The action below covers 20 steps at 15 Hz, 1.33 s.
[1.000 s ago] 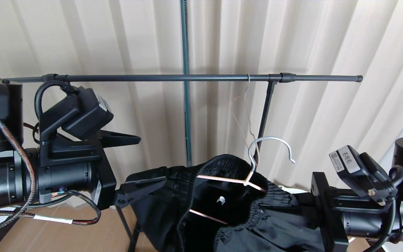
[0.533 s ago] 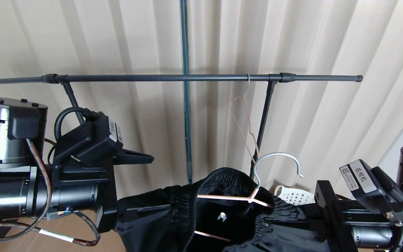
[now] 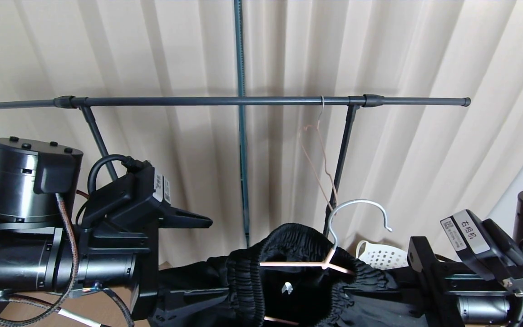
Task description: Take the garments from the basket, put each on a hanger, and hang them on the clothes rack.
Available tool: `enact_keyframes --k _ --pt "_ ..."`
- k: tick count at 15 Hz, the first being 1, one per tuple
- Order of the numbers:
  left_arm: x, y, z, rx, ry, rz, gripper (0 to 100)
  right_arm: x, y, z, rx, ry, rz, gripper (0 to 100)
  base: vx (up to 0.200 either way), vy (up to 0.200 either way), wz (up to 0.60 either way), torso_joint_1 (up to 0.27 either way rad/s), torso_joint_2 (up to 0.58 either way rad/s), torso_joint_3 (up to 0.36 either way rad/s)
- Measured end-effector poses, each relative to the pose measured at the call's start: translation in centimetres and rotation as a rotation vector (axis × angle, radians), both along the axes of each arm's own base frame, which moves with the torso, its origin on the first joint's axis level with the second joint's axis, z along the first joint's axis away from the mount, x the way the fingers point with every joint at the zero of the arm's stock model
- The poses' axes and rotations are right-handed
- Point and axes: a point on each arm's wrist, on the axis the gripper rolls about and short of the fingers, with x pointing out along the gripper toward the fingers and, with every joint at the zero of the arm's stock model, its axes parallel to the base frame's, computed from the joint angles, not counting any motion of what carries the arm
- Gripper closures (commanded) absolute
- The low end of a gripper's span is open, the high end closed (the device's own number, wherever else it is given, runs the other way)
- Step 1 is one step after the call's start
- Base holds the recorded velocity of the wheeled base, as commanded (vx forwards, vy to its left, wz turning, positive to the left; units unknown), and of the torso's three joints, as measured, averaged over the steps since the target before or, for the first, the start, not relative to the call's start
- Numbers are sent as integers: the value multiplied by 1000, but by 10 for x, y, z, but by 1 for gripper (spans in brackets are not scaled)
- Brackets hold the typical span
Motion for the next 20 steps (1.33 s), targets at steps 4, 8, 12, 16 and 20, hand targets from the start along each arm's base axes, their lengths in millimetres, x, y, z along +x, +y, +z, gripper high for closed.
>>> enact_keyframes --k 4,8,12,16,20 --pt "2 7 -2 1 11 34 0 7 -4 -2 -5 9 -31 100 0 0 0 0 0 0" --pt "-2 10 -3 1 11 37 0 17 -9 -6 5 29 -37 100 0 0 0 0 0 0" --pt "-3 8 -5 4 16 28 0 20 -12 -8 4 36 -48 100 0 0 0 0 0 0" --pt "4 -6 -12 26 30 -21 0 17 -11 -9 15 34 14 100 0 0 0 0 0 0" --pt "15 -19 -18 35 35 -46 0 14 -11 -7 26 29 37 100 0 0 0 0 0 0"
